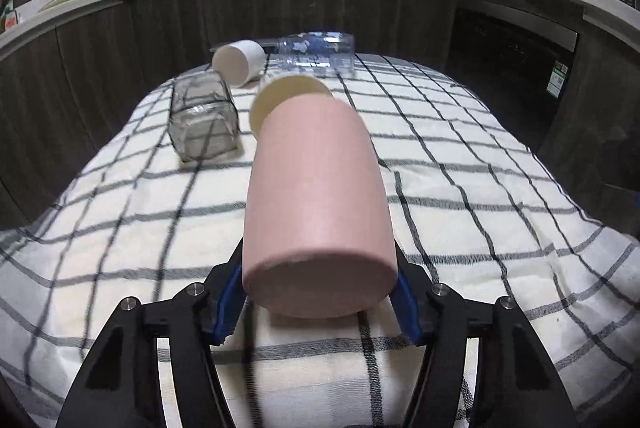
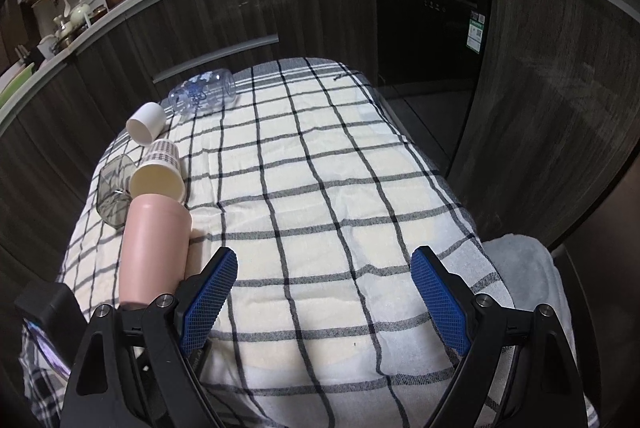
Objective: Flip cup upside down
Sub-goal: 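Rotate the pink cup in the left gripper so its bottom faces up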
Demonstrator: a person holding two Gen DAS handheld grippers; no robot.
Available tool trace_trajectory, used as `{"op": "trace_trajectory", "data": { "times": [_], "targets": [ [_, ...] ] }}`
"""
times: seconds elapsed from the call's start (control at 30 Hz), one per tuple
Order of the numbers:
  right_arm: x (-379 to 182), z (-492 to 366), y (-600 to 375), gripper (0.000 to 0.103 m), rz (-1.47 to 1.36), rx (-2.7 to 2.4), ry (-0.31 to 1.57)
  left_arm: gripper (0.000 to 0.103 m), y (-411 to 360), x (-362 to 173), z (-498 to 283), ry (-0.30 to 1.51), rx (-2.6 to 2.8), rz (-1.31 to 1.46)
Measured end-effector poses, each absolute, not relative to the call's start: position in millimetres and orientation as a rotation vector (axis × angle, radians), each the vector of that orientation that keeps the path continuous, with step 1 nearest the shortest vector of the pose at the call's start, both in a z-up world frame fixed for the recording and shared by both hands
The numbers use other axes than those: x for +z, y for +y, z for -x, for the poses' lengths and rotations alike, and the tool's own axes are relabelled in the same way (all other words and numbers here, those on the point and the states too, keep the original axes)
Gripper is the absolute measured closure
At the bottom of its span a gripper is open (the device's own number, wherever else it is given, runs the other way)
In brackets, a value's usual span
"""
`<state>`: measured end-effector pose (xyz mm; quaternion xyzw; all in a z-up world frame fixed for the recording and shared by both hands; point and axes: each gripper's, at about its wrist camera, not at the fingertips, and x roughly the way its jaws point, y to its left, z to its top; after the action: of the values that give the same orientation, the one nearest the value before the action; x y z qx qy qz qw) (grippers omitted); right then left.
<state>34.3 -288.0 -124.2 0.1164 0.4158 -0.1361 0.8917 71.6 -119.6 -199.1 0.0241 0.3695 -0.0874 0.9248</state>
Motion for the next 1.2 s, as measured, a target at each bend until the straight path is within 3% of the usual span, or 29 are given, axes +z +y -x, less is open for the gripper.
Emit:
{"op": "trace_trajectory", "data": {
  "times": [0.33,0.37,0.4,0.43,0.67,0.73,0.8,0.87,0.93,1.0,1.2],
  "targets": [
    [-83,-40,-284,0.014,-0.317,-0.227,0.833,0.049,-99,-137,-78,0.853,-0.242,-0.169],
    [-80,-43,-282,0.014,-0.328,-0.214,0.829,0.059,-100,-133,-82,0.867,-0.254,-0.204],
    [-79,-47,-280,0.014,-0.332,-0.202,0.824,0.095,-100,-130,-86,0.862,-0.260,-0.228],
    [-78,-49,-278,0.014,-0.334,-0.193,0.820,0.098,-99,-128,-89,0.866,-0.260,-0.237],
    [-82,-50,-273,0.014,-0.352,-0.158,0.821,0.092,-85,-146,-98,0.912,-0.256,-0.209],
    [-85,-51,-275,0.014,-0.360,-0.157,0.831,0.086,-84,-148,-96,0.934,-0.258,-0.192],
    [-88,-54,-276,0.014,-0.379,-0.145,0.847,0.052,-85,-146,-92,0.926,-0.252,-0.207],
    [-93,-61,-277,0.014,-0.416,-0.112,0.875,0.039,-87,-139,-91,0.887,-0.241,-0.261],
    [-97,-64,-278,0.014,-0.444,-0.103,0.889,0.035,-91,-132,-96,0.854,-0.246,-0.338],
    [-98,-68,-279,0.014,-0.473,-0.100,0.897,0.019,-97,-126,-106,0.843,-0.259,-0.427],
    [-98,-79,-280,0.014,-0.541,-0.143,0.885,0.019,-126,-126,-135,0.874,-0.376,-0.648]
  ]
}}
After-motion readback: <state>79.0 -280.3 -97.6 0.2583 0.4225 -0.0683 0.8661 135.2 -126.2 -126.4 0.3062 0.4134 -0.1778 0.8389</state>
